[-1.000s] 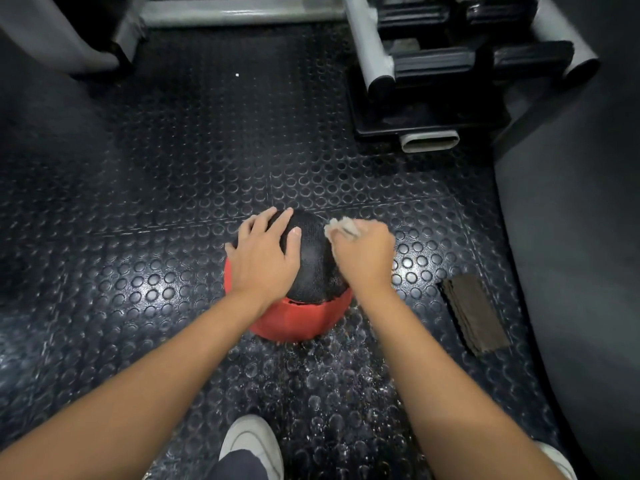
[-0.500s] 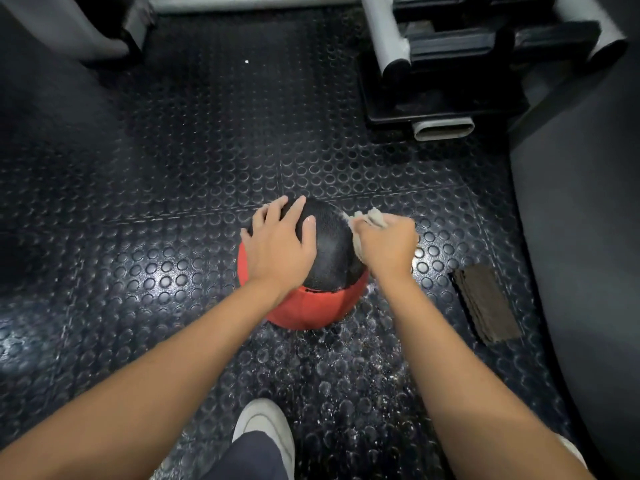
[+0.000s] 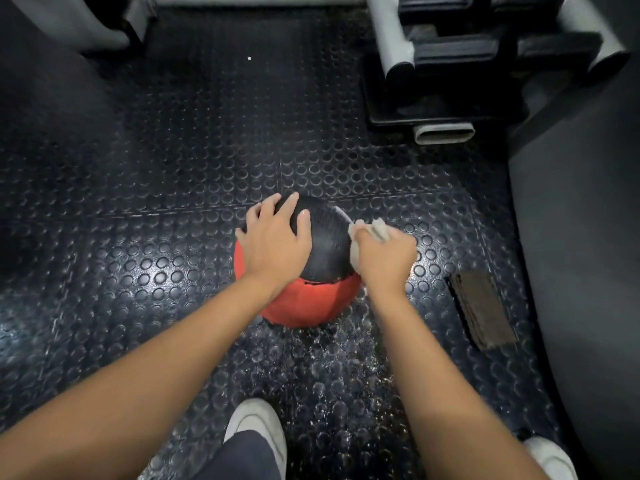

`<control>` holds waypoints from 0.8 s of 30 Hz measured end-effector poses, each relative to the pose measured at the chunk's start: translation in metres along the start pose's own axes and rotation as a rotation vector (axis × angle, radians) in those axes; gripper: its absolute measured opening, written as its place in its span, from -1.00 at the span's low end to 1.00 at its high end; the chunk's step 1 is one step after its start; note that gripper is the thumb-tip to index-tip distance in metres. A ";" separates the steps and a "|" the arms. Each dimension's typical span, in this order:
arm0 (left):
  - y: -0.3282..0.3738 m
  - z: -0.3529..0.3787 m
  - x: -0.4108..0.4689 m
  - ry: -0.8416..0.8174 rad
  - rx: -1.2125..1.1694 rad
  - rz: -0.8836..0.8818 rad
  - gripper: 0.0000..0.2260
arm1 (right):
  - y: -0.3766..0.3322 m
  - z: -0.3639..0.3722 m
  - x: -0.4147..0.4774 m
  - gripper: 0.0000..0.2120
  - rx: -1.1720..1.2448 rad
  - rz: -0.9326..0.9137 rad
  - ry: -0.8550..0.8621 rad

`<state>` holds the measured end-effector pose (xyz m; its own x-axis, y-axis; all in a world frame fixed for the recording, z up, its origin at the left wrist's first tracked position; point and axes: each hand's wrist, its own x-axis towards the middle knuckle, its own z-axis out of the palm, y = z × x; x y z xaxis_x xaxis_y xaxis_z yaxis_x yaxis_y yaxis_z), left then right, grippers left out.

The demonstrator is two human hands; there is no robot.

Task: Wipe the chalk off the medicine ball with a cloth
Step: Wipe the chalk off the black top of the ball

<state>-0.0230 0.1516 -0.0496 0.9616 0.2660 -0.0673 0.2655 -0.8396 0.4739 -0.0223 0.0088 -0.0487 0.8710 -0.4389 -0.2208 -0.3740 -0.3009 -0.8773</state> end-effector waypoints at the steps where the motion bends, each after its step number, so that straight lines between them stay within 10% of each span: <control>1: 0.000 0.000 -0.002 0.002 -0.003 0.006 -0.58 | -0.003 -0.001 0.013 -0.54 0.007 0.064 -0.010; 10: 0.000 0.000 0.006 -0.003 -0.014 -0.031 -0.59 | 0.018 -0.001 -0.049 -0.66 -0.104 -0.206 0.015; 17: -0.002 0.002 -0.004 0.028 -0.024 -0.001 -0.59 | 0.010 0.000 0.026 -0.57 0.075 0.186 -0.019; 24: -0.006 -0.001 0.008 0.007 -0.035 -0.027 -0.58 | 0.028 0.002 -0.055 -0.64 0.044 -0.009 0.081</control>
<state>-0.0170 0.1589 -0.0520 0.9537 0.2916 -0.0741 0.2883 -0.8150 0.5027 -0.0797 0.0263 -0.0621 0.8451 -0.5039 -0.1787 -0.3500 -0.2688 -0.8973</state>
